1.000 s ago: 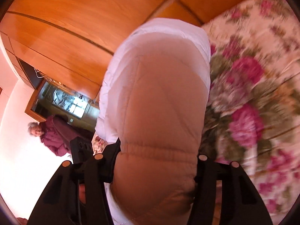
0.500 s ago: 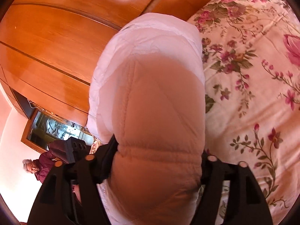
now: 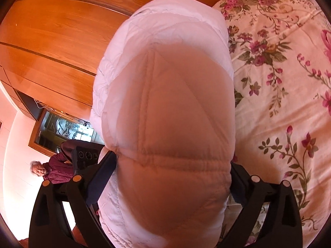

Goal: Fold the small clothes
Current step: 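Grasp the lavender jacket bundle with both grippers and lift it off the bedspread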

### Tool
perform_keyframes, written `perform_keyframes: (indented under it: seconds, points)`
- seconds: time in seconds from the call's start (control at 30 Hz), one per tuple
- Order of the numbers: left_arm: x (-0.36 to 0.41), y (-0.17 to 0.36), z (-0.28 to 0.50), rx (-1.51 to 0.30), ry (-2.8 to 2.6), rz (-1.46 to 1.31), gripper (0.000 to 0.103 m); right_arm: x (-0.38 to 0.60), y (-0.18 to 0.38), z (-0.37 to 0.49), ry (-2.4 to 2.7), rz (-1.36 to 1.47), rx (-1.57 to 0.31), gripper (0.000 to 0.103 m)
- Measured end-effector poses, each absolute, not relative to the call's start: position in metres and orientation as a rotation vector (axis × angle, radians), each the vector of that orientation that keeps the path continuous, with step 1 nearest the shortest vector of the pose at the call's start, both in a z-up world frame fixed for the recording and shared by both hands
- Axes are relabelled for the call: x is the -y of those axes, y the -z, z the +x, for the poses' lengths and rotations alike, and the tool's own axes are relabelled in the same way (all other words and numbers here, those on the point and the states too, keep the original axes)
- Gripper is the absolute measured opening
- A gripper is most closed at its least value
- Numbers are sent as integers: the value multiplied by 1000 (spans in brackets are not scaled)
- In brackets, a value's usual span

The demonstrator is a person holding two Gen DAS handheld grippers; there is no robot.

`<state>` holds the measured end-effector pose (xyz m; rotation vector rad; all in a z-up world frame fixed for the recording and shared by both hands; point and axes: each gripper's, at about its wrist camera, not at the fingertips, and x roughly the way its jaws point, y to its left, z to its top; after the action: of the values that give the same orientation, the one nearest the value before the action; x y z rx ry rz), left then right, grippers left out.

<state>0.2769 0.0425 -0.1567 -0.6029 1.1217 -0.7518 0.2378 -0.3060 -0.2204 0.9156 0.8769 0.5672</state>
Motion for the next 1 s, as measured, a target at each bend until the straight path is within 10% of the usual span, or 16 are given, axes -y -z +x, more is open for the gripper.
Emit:
perform_keyframes:
  seconds: [0.27,0.43,0.77,1.0]
  points:
    - [-38,166,274,-1138,696,-555,100,316,227,224,-584,916,-885,96]
    - [-21,160,269,-1108,640,-446,98,313,219,221,-559,894,-863,77]
    - [10,123,257,-981,631,-266,51,304,168,203,-458,675,-726,52]
    - [23,107,286,-879,639,-268,42,308,153,210,-400,552,-657,50]
